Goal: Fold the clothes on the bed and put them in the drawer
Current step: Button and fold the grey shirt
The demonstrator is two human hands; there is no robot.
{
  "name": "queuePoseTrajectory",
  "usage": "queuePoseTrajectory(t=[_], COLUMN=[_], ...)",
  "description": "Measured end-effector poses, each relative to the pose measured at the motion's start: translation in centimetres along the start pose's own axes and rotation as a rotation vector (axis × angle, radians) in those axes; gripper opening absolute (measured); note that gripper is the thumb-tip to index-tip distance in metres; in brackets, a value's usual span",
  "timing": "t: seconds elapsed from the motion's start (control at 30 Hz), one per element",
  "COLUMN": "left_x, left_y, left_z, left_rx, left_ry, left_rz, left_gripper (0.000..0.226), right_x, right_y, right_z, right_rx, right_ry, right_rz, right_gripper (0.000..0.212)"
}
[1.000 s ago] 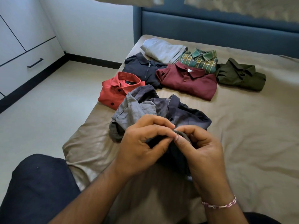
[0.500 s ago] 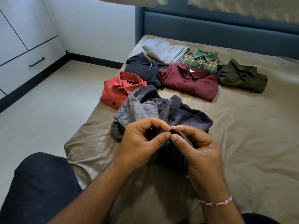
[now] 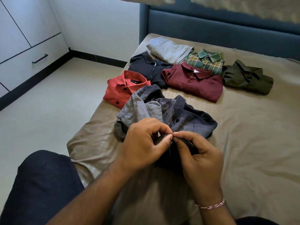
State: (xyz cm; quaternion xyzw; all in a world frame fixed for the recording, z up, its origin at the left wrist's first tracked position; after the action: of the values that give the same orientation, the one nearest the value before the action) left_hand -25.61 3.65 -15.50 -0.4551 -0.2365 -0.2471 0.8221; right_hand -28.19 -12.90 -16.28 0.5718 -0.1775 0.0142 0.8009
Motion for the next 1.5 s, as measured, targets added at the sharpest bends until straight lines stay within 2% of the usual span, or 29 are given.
queuePoseTrajectory(t=[0.1,0.23,0.33,0.43,0.57,0.6,0.67,0.73,0.77,0.8,0.83,0.9,0.93,1.0,1.03,1.07,1.1,1.13,1.17,1.23,1.3,1.33,1.4,1.5], left_x=[-0.5,-1.4,-1.6,-1.6,-0.9,-0.4,0.2,-1.1,-1.5,-1.3,-0.9,-0.2,-0.3,-2.0,-3.5,-5.1,-6.2,-6.4,-5.9,-4.0,-3.0,-2.8,-2.7,-3.8], left_y=[-1.4,-2.0,-2.0,-1.5,-0.1,0.4,2.0,3.0,3.1,3.4,3.7,4.2,4.7,7.0,8.7,10.1,11.1,11.7,12.0,12.9,13.8,13.8,14.2,15.0], left_z=[0.5,1.0,1.0,0.8,0.6,0.6,-0.1,-0.9,-0.9,-0.7,-0.3,-0.6,-1.6,-5.1,-6.6,-7.5,-7.8,-7.6,-6.7,-3.9,-0.6,-0.3,0.0,-0.9], left_rx=[0.126,0.213,0.201,0.125,0.071,0.02,-0.15,-0.28,-0.29,-0.256,-0.202,-0.087,-0.038,0.104,0.198,0.265,0.274,0.23,0.18,0.028,-0.271,-0.409,-0.474,-0.315], left_ry=[-0.121,-0.231,-0.246,-0.213,-0.065,0.014,0.323,0.654,0.704,0.657,0.541,0.344,0.34,0.566,0.717,0.849,0.917,0.883,0.775,0.393,-0.044,-0.159,-0.161,0.023], left_rz=[-0.129,-0.209,-0.222,-0.217,-0.17,-0.135,0.004,0.147,0.167,0.146,0.11,0.024,-0.005,0.038,0.094,0.152,0.196,0.223,0.262,0.406,0.565,0.616,0.632,0.651], left_gripper=[0.004,0.004,0.005,0.002,0.005,0.006,0.012,0.017,0.017,0.016,0.014,0.023,0.036,0.063,0.068,0.064,0.051,0.035,0.024,0.026,0.02,0.022,0.042,0.042], right_x=[-0.4,-0.8,-0.9,-0.5,0.3,0.4,1.0,1.9,2.4,3.1,3.8,5.3,5.7,5.7,5.3,4.8,4.5,4.2,3.9,3.0,1.5,0.5,-1.6,-4.2], right_y=[0.0,0.5,0.9,0.2,-2.1,-2.4,-3.4,-5.1,-5.8,-6.6,-7.9,-11.2,-12.9,-14.9,-15.0,-14.6,-13.7,-12.5,-11.1,-8.1,-5.3,-4.1,-2.4,-2.1], right_z=[0.0,-0.5,-0.6,-1.4,-2.1,-2.3,-2.0,-0.7,0.2,1.0,1.6,1.5,1.0,-0.5,-1.2,-1.6,-1.8,-1.9,-2.2,-3.5,-5.4,-6.3,-8.5,-11.0], right_rx=[-0.001,0.042,0.03,0.109,0.126,0.135,0.164,0.184,0.131,0.025,-0.114,-0.345,-0.367,-0.232,-0.162,-0.138,-0.165,-0.191,-0.172,-0.093,-0.063,-0.075,-0.131,-0.243], right_ry=[-0.056,-0.059,-0.061,0.029,0.127,0.172,0.176,0.079,0.007,-0.056,-0.095,-0.034,0.026,0.125,0.149,0.157,0.154,0.154,0.174,0.292,0.453,0.541,0.722,0.954], right_rz=[-0.005,0.011,0.055,0.028,-0.142,-0.158,-0.189,-0.263,-0.272,-0.283,-0.313,-0.452,-0.526,-0.601,-0.608,-0.583,-0.533,-0.46,-0.38,-0.242,-0.133,-0.074,0.029,0.088], right_gripper=[0.023,0.021,0.02,0.017,0.005,0.005,0.019,0.017,0.011,0.006,0.007,0.021,0.035,0.061,0.063,0.06,0.054,0.048,0.042,0.03,0.022,0.019,0.019,0.025])
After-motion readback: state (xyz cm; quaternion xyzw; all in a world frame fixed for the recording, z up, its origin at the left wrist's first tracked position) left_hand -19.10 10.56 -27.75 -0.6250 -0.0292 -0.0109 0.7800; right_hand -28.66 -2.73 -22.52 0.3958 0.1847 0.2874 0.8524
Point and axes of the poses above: each hand's wrist, its own x-axis towards the middle knuckle, its own z-axis out of the back of the hand, y = z × x, the point moved 9 cm from there along x, towards the middle knuckle, and after that the axes turned 9 degrees about -z, right-handed, at the moved point
